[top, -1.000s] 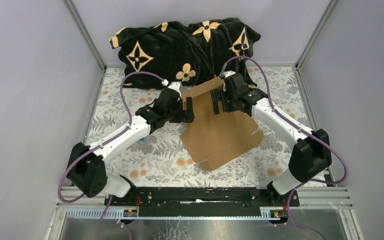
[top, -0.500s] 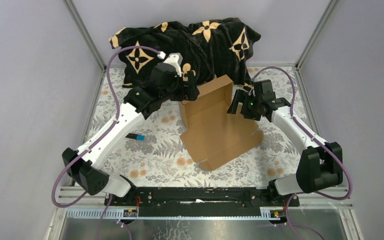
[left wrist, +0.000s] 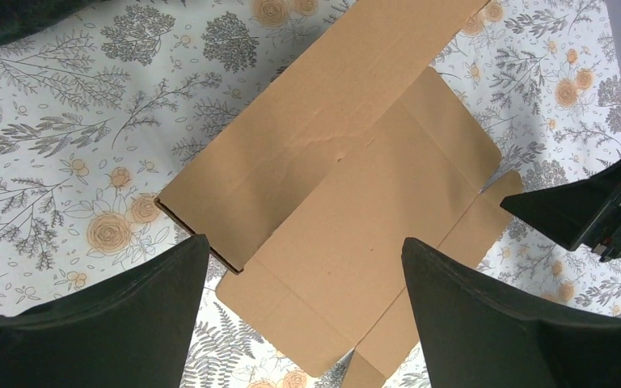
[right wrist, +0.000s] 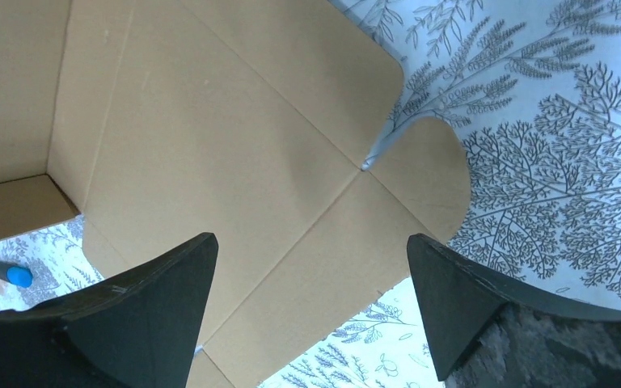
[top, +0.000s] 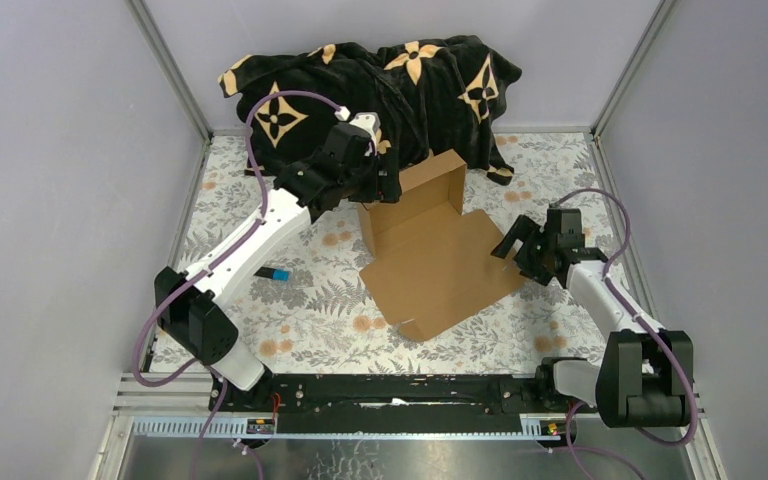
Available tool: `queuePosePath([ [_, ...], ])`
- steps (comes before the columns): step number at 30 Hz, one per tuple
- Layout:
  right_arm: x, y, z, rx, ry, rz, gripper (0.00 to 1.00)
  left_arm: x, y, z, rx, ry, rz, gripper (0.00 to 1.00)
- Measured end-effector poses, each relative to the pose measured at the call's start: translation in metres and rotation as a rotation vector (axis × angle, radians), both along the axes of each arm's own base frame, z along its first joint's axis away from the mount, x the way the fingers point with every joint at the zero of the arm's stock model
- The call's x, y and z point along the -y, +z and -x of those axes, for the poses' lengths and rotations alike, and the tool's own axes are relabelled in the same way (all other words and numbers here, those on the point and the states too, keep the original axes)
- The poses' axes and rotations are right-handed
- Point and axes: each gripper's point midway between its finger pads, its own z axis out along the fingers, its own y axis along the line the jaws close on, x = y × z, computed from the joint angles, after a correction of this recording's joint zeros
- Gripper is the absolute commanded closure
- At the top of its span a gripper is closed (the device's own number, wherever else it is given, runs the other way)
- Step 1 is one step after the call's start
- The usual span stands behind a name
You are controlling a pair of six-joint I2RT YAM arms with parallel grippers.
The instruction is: Fold the paper box
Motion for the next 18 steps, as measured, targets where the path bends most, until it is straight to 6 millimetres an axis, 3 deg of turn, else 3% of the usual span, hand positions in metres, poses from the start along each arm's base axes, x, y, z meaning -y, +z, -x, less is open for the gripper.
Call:
queuePosePath([
  [5,0.008,-0.016,0.007,0.009,-0.043,-0.010,0.05,-0.009,0.001,0.001,0.004,0.012,-0.001,0.05],
  [11,0.034,-0.037,0.023,0.007,-0.166,-0.007,0.03,-0.023,0.005,0.005,0.011,0.028,0.004,0.05],
  [18,0.035,-0.045,0.026,0.017,-0.186,-0.013,0.09,-0.032,-0.001,0.009,-0.005,0.033,0.003,0.05],
])
